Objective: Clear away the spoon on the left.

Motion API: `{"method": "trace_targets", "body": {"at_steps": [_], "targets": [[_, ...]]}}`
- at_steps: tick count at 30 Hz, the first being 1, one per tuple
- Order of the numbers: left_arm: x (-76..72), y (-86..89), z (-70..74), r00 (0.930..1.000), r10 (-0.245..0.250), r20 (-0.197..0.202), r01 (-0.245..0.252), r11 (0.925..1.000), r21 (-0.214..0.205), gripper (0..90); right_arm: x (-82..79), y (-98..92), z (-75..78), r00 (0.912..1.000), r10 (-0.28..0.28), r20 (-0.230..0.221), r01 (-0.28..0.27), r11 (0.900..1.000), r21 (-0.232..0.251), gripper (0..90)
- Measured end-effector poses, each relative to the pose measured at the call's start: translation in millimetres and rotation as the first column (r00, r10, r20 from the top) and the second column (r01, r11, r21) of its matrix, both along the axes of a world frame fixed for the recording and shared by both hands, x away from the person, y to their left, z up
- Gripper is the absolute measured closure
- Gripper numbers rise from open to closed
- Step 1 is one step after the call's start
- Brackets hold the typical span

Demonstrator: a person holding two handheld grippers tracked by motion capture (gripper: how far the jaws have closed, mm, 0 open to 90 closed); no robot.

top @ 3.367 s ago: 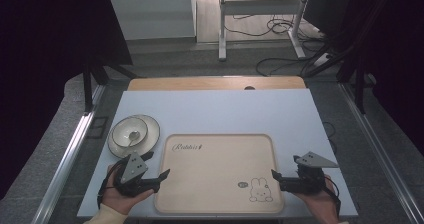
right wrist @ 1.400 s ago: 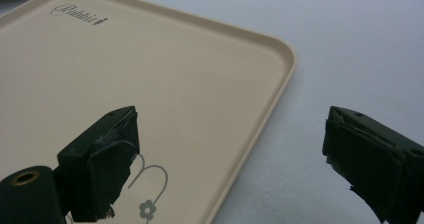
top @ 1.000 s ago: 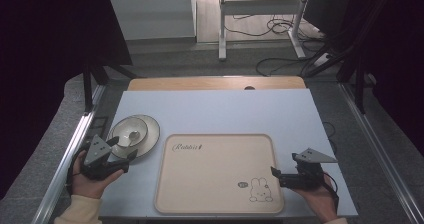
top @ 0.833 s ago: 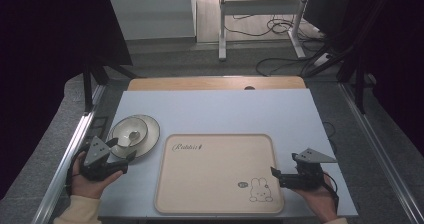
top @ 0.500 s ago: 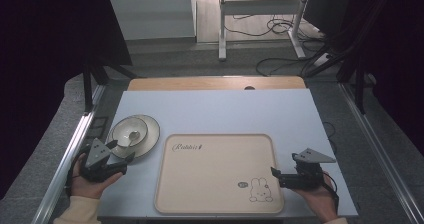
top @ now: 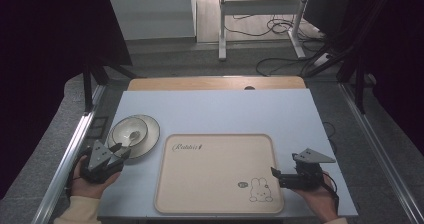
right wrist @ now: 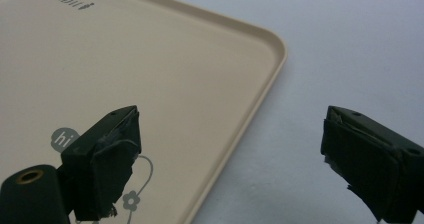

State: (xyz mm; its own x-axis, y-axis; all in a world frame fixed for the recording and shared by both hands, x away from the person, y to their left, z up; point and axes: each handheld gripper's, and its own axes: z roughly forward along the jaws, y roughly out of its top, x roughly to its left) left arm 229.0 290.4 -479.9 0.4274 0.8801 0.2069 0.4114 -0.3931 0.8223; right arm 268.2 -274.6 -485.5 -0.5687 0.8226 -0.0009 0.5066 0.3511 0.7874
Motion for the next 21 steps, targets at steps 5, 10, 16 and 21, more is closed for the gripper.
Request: {"method": "trace_targets", "body": {"at_steps": [5,10,16,21], "targets": [[0.1,-0.8,-0.8,1.0,-0.003,-0.004,0.003,0.9999,0.017,74.6,0.2,0.2,-0.2,1.0,0.0,-0.002,0.0,1.0,-0.001,9.7],[-0.2,-0.1,-0.8,1.0,0.005,0.0,-0.005,0.9993,0.037,80.7,0.1,0.3,-0.3,1.0,0.001,-0.002,-0.001,1.0,-0.002,9.8],[-0.7,1.9,0.1,0.9994,0.033,0.011,-0.033,0.9986,0.042,85.7,0.0,0.6,-0.5,1.0,0.004,-0.002,-0.004,1.0,-0.004,10.1],[-1.0,4.3,0.8,0.9981,0.057,0.021,-0.058,0.9978,0.032,88.7,-0.3,1.0,-0.4,1.0,0.006,-0.001,-0.006,1.0,-0.005,10.4]]}}
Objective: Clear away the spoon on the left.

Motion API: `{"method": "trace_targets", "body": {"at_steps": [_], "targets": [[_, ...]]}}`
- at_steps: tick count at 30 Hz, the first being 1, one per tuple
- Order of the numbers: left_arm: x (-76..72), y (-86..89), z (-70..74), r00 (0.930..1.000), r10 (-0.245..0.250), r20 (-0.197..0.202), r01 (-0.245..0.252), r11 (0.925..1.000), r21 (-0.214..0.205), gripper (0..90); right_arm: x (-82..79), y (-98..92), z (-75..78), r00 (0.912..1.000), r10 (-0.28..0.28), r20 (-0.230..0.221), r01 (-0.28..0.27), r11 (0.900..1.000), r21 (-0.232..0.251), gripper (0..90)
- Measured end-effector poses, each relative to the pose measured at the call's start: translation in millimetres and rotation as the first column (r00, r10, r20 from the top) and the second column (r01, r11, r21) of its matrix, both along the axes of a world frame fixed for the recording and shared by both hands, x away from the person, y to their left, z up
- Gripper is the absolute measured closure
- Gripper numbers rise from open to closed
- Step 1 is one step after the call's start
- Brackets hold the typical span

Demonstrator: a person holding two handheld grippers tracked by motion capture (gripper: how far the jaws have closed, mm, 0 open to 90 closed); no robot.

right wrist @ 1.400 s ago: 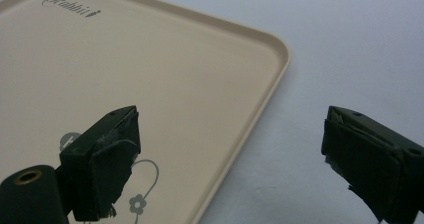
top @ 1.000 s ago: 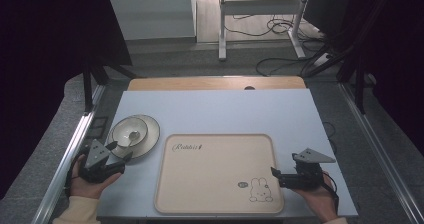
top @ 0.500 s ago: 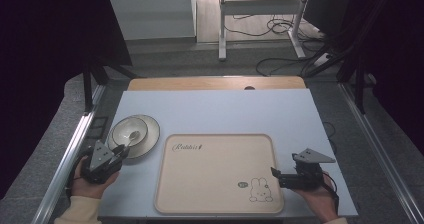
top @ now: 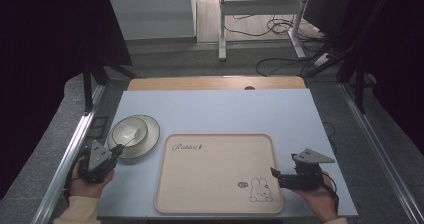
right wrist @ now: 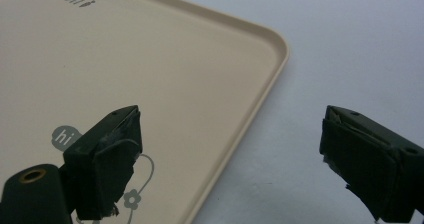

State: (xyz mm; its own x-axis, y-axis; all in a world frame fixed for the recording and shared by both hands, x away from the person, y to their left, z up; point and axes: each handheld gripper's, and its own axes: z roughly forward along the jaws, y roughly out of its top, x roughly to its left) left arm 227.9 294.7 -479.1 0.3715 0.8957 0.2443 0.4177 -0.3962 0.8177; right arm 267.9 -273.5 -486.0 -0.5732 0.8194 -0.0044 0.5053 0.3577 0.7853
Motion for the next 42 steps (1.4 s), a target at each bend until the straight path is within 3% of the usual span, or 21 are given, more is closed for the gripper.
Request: {"method": "trace_targets", "body": {"at_steps": [9,18,42], "targets": [[-1.2,-0.1,3.3,0.9998,0.001,0.018,-0.001,1.0,-0.008,89.0,-0.1,0.0,0.3,1.0,0.0,0.006,0.0,1.0,-0.002,10.4],[-3.9,4.5,8.6,0.9986,0.011,0.052,-0.008,0.9978,-0.065,89.1,-0.9,-0.3,1.3,0.9999,-0.007,0.012,0.007,1.0,0.001,10.5],[-19.4,7.1,31.3,0.9907,0.025,0.134,-0.013,0.9958,-0.091,89.1,-1.1,-0.6,2.1,0.9999,-0.006,0.016,0.006,1.0,0.006,10.6]]}}
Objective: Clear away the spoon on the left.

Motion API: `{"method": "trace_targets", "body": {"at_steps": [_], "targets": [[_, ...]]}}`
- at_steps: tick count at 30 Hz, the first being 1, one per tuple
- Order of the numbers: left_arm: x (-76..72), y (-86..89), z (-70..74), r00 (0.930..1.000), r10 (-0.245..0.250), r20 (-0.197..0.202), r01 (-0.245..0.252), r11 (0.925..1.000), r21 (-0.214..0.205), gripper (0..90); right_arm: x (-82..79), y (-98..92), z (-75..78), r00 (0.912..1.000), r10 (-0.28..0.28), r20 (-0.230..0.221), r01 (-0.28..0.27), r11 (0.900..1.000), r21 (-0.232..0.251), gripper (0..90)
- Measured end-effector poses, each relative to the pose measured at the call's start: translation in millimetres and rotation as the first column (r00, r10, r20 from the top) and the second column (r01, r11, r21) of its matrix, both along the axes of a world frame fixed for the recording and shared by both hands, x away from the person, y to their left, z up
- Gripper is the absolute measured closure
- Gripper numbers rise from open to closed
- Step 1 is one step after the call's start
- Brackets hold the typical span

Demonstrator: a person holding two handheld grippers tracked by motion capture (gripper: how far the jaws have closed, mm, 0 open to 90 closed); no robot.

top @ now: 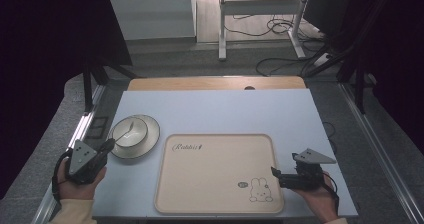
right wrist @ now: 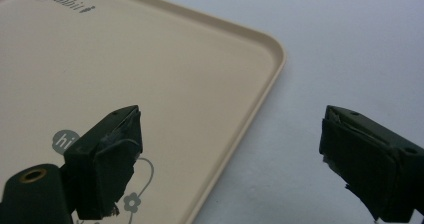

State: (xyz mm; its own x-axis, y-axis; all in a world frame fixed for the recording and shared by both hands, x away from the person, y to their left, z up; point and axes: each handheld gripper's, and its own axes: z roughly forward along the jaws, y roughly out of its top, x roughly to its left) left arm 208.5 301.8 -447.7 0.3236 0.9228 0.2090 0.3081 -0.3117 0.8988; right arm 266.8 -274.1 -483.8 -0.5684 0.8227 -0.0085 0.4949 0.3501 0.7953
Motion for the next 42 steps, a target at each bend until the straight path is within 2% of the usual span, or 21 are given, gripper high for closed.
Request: {"method": "trace_targets", "body": {"at_steps": [7,10,14,23,42], "targets": [[-6.1,-1.0,8.0,0.9997,-0.007,0.023,0.007,0.9996,-0.026,89.1,-0.4,0.1,-0.1,1.0,0.004,0.0,-0.004,1.0,-0.002,10.7],[-6.7,-2.0,10.6,0.9995,-0.023,0.024,0.024,0.998,-0.058,89.1,-0.1,0.1,0.0,1.0,0.005,0.003,-0.005,1.0,-0.005,10.7],[-7.4,-4.8,13.2,0.9989,-0.037,0.029,0.039,0.9965,-0.075,89.1,0.2,-0.1,0.0,1.0,0.007,0.003,-0.007,1.0,-0.003,10.7],[-8.3,-13.4,15.7,0.9974,-0.064,0.033,0.066,0.9955,-0.068,89.1,-0.2,0.3,0.3,1.0,0.005,0.005,-0.005,1.0,-0.004,10.7],[-8.1,-36.8,21.3,0.9897,-0.137,0.041,0.139,0.9887,-0.055,89.1,0.3,1.8,-0.3,1.0,0.002,0.003,-0.002,0.9999,-0.016,10.9]]}}
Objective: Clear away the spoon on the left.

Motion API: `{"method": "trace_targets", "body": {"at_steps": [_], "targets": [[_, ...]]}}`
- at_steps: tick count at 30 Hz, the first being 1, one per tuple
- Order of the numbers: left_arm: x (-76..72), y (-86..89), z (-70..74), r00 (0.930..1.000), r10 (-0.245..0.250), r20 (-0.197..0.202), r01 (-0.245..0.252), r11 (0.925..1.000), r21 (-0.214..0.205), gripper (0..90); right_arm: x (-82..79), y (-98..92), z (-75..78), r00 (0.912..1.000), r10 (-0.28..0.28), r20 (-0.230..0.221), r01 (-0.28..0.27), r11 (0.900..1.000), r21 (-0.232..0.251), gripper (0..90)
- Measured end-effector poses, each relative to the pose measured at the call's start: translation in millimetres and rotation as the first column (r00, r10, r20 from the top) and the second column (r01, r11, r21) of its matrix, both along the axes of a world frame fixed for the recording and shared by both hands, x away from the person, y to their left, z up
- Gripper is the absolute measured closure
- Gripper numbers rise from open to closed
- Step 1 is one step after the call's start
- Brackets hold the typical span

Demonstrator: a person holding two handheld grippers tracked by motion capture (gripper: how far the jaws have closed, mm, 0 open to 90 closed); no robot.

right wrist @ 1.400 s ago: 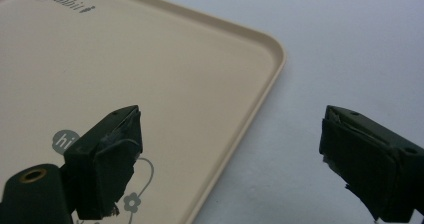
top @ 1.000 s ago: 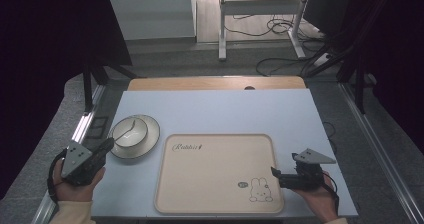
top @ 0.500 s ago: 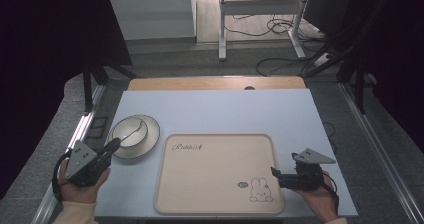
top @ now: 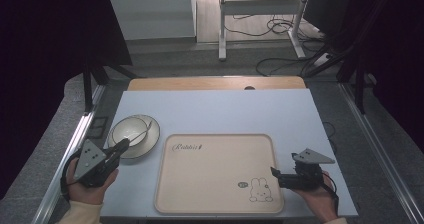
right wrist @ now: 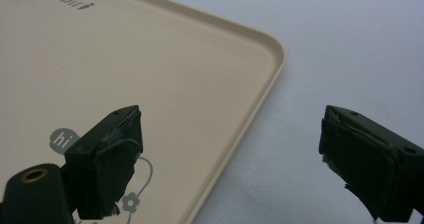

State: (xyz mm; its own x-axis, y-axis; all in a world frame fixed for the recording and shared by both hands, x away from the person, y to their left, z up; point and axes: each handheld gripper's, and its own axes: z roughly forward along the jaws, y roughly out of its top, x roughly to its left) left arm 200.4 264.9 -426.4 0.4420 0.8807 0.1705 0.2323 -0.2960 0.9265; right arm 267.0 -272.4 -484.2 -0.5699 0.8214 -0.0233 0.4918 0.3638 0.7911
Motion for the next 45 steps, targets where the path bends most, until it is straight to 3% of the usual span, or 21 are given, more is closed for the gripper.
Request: {"method": "trace_targets", "body": {"at_steps": [17,45], "targets": [[6.4,-25.9,2.0,0.9981,-0.061,-0.007,0.061,0.9978,0.024,89.1,-0.1,0.1,-0.4,1.0,-0.003,-0.004,0.003,1.0,0.0,11.0],[23.1,-67.9,-2.2,0.987,-0.153,-0.048,0.156,0.9851,0.072,89.0,-0.1,0.3,-0.8,1.0,0.004,-0.003,-0.004,1.0,-0.003,11.4]]}}
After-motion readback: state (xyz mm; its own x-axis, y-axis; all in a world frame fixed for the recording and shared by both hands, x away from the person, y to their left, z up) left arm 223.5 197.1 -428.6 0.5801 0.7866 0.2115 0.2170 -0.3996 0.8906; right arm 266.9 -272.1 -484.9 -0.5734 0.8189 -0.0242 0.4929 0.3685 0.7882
